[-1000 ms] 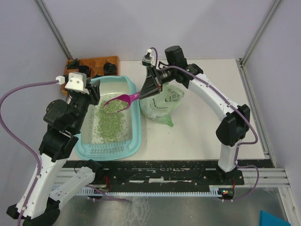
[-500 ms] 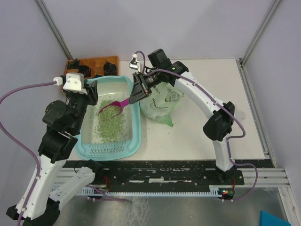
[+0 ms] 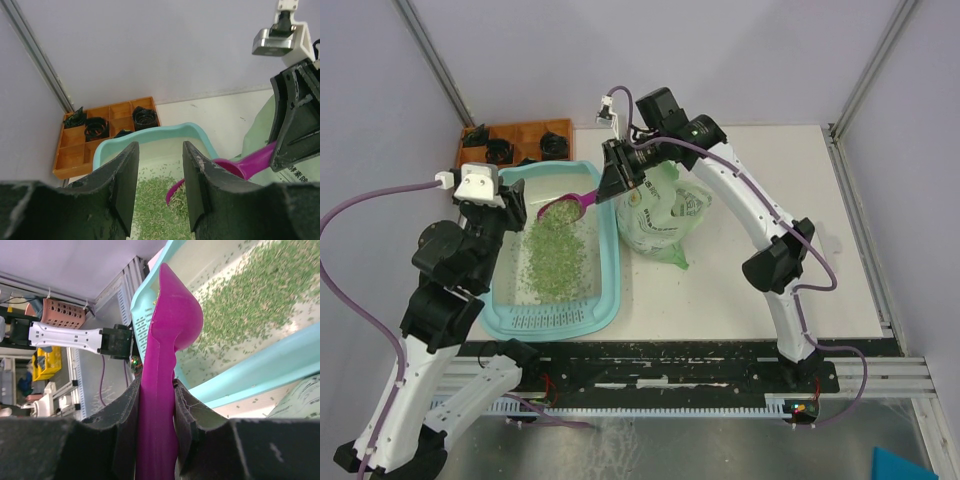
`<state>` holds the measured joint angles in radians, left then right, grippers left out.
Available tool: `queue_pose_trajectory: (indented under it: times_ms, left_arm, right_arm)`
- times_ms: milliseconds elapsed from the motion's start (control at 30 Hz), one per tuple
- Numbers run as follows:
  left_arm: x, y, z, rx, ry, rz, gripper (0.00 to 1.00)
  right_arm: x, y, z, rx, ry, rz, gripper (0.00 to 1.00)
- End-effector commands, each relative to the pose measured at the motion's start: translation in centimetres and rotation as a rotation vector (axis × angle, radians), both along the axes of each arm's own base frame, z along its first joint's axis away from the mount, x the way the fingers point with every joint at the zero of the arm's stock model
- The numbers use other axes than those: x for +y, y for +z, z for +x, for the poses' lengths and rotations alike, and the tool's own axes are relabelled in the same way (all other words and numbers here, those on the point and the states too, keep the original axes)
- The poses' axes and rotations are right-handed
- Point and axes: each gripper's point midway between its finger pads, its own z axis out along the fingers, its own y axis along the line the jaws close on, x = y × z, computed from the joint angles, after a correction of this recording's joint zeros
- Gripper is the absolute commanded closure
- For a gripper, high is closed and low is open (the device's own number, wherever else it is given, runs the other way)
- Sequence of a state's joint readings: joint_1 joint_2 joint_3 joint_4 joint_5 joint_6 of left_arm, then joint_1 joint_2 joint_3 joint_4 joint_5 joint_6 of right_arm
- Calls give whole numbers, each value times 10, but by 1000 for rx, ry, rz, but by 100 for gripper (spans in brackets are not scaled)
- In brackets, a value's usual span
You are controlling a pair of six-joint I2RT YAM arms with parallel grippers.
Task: Fill the litter box with clean litter
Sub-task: Pour the cat litter into the litter box.
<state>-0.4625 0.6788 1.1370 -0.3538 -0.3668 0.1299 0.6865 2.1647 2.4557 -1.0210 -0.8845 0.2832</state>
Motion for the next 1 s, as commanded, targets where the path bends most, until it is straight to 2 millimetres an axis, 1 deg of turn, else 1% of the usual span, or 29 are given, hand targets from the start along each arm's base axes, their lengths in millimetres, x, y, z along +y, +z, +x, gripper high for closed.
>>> queue_pose_trajectory:
  times_ms: [0, 33, 67, 100, 300, 400, 500, 600, 767, 833, 967]
  left_arm:
    - [3, 3, -4, -17, 16, -54, 52]
    - [4, 2, -4, -16, 17, -59, 53]
    - [4, 2, -5, -15, 16, -63, 52]
    - [4, 2, -6, -17, 17, -67, 52]
    - [4, 0, -7, -12, 12, -91, 52]
    - [2, -2, -7, -8, 6, -95, 52]
    - [2, -3, -6, -8, 7, -95, 52]
    - [2, -3, -5, -9, 9, -87, 52]
    - [1, -7, -2, -1, 10, -75, 52]
    - [1, -9, -1, 1, 12, -71, 52]
    - [0, -12, 1, 4, 16, -70, 52]
  right_arm:
    - [4, 31, 17, -156, -17, 74, 98]
    - [4, 30, 21, -163, -27, 73, 98]
    - [5, 38, 26, -191, -37, 91, 98]
    - [5, 41, 30, -206, -48, 99, 98]
    - [5, 42, 59, -253, -116, 113, 98]
    - [5, 48, 71, -311, -145, 124, 98]
    - [5, 52, 81, -368, -167, 130, 98]
    - [7, 50, 89, -402, -182, 127, 98]
    - [7, 46, 95, -480, -189, 95, 98]
    - [9, 45, 92, -531, -175, 76, 98]
    - [17, 36, 81, -640, -121, 17, 98]
